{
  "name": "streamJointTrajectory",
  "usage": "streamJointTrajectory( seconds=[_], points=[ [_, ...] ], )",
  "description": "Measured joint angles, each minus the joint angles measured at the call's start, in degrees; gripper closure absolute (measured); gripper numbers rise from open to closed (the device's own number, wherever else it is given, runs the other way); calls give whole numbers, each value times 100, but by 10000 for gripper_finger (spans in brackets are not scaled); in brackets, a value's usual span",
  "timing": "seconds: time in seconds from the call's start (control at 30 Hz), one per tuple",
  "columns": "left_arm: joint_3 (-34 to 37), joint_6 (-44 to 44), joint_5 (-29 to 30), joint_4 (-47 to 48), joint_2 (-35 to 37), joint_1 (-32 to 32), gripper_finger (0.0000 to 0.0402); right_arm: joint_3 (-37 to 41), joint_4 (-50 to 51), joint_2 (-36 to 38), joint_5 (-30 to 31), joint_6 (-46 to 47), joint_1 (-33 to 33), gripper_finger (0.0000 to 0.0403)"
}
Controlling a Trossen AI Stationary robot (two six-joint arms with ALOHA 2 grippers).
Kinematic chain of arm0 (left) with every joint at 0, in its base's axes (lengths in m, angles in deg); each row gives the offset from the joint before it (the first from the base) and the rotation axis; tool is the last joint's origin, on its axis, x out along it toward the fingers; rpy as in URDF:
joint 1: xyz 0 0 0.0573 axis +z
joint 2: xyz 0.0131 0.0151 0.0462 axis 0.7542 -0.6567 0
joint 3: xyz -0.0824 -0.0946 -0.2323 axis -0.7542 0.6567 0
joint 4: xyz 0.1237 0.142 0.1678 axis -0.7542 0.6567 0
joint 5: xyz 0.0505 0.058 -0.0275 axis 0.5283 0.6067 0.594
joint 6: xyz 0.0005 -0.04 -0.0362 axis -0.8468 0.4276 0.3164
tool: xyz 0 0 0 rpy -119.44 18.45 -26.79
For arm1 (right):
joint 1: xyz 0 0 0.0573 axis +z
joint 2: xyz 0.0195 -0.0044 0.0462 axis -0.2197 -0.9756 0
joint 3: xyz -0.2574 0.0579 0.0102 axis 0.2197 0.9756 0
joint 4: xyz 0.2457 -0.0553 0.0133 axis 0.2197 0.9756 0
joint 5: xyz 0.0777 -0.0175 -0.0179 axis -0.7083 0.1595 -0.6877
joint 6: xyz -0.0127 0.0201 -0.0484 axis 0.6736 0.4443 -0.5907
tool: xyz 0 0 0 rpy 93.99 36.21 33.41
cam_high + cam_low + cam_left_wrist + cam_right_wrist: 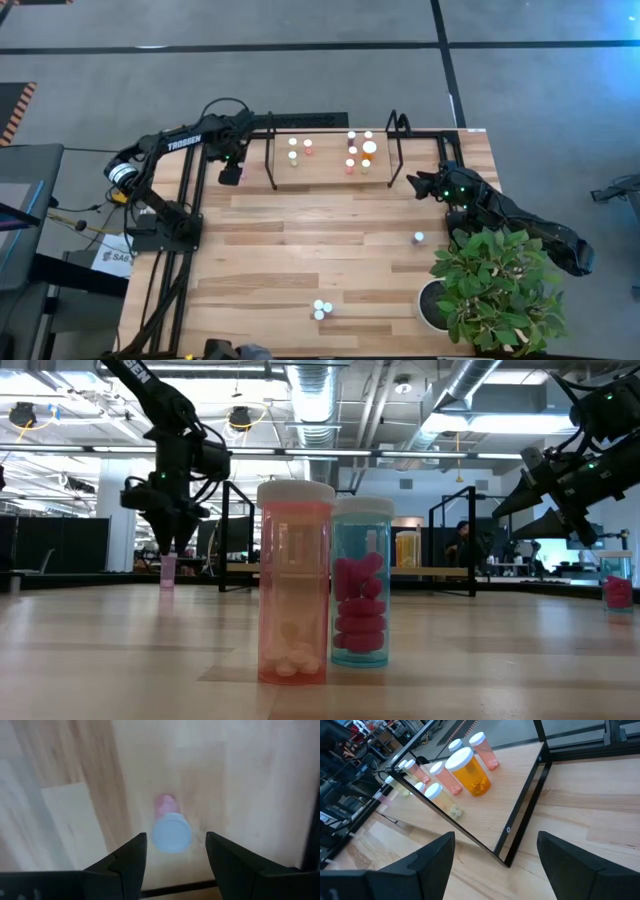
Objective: Pick and place medicine bottles onto shelf by color
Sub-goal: Put the pink pill bottle on the shelf
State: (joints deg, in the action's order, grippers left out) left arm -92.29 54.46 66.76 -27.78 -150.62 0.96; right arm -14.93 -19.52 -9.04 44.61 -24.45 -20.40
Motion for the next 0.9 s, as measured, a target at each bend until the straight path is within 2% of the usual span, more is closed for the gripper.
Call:
streamJointTrajectory(
  seconds=[0.67,0.77,0.9],
  points=[
    [0,-269,33,147,-376,-56,212,0,0,0,0,0,-1,97],
    [0,-395,61,135,-376,-63,223,0,-1,0,0,0,-2,97],
    [0,-504,73,74,-378,-68,255,0,-2,0,0,0,-1,97]
  ],
)
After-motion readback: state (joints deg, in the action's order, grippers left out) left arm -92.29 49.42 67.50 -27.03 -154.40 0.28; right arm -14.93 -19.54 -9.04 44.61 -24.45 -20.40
